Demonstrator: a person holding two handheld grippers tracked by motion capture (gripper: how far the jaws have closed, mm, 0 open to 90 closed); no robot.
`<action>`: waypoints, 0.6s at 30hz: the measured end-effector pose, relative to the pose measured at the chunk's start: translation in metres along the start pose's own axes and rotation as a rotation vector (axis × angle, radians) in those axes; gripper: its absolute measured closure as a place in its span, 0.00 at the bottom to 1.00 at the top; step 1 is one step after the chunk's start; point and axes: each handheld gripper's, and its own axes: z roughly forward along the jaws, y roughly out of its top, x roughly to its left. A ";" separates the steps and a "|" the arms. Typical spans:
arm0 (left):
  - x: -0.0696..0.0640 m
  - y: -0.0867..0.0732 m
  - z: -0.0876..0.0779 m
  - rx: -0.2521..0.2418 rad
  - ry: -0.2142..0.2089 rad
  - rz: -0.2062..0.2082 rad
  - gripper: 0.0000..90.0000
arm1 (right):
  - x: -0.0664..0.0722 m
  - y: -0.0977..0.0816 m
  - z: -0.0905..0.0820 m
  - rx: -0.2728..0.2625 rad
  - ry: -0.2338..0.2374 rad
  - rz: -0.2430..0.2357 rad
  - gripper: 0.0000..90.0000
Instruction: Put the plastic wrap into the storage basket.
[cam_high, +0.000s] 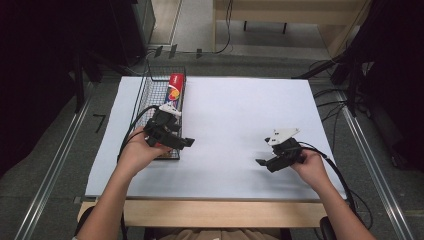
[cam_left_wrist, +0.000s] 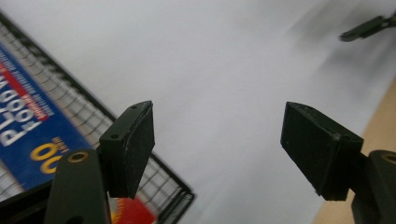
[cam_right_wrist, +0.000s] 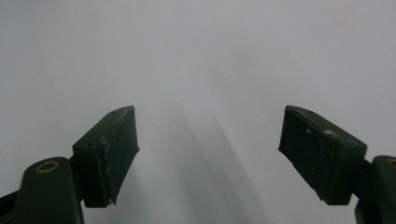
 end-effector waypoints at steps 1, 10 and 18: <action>-0.003 -0.001 0.001 0.000 -0.005 0.007 0.30 | 0.000 0.000 0.000 0.000 0.001 0.000 0.22; -0.029 -0.008 0.017 -0.002 -0.032 0.097 0.30 | 0.002 0.000 0.000 0.001 0.022 -0.007 0.22; -0.042 -0.015 0.030 -0.018 -0.067 0.135 0.30 | 0.003 0.000 0.000 0.003 0.048 0.001 0.22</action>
